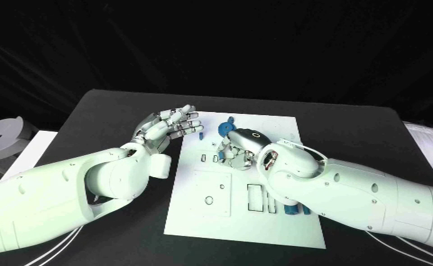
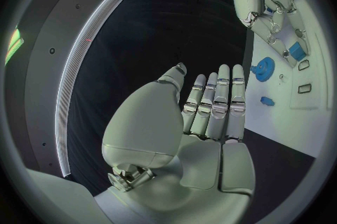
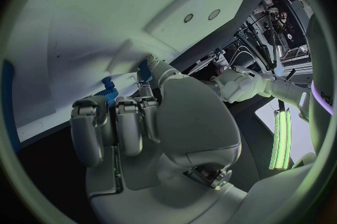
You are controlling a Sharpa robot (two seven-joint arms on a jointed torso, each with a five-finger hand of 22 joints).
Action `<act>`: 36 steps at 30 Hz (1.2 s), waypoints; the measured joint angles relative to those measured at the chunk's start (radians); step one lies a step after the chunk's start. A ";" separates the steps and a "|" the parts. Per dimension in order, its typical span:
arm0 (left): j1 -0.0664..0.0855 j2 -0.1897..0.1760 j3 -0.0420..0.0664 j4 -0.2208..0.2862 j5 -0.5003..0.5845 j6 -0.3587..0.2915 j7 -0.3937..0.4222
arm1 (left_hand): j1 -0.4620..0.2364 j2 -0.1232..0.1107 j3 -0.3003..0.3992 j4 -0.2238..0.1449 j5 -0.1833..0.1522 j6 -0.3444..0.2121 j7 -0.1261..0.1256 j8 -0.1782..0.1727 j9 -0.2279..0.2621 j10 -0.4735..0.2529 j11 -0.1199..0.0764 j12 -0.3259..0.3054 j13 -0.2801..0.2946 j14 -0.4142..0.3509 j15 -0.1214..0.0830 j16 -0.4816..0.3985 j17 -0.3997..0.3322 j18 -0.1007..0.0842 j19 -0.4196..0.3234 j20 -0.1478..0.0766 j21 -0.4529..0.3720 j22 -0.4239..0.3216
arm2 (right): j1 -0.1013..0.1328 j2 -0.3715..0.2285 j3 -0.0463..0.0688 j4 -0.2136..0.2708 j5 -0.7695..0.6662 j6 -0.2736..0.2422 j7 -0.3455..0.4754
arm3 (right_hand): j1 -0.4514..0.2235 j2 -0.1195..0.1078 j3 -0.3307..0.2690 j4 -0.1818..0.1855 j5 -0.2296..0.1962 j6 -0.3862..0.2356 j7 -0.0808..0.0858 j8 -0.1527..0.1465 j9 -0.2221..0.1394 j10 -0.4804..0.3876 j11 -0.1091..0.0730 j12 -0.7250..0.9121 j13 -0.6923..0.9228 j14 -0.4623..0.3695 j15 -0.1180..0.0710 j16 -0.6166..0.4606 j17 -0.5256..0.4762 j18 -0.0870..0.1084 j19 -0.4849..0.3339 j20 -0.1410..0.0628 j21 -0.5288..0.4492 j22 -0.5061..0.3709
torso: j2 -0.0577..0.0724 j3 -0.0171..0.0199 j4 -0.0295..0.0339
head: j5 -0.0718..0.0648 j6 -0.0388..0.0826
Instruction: Assemble the parts on the task board
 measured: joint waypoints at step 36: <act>0.000 -0.002 0.000 -0.001 0.000 0.000 0.001 | 0.000 0.000 0.005 0.000 0.000 0.000 0.000 0.000 0.000 0.000 0.000 0.000 0.000 0.000 0.000 -0.004 -0.001 0.000 0.000 0.000 0.000 -0.001 | 0.006 0.000 0.004 0.007 -0.028 0.053 -0.015 | -0.065 -0.053 -0.015 0.001 -0.015 -0.043 0.021 -0.026 -0.014 0.000 0.007 -0.057 0.000 0.004 0.004 0.000 0.001 0.000 0.000 0.000 0.000 0.000 | 0.000 -0.0001 0.0000 | 0.000 0.005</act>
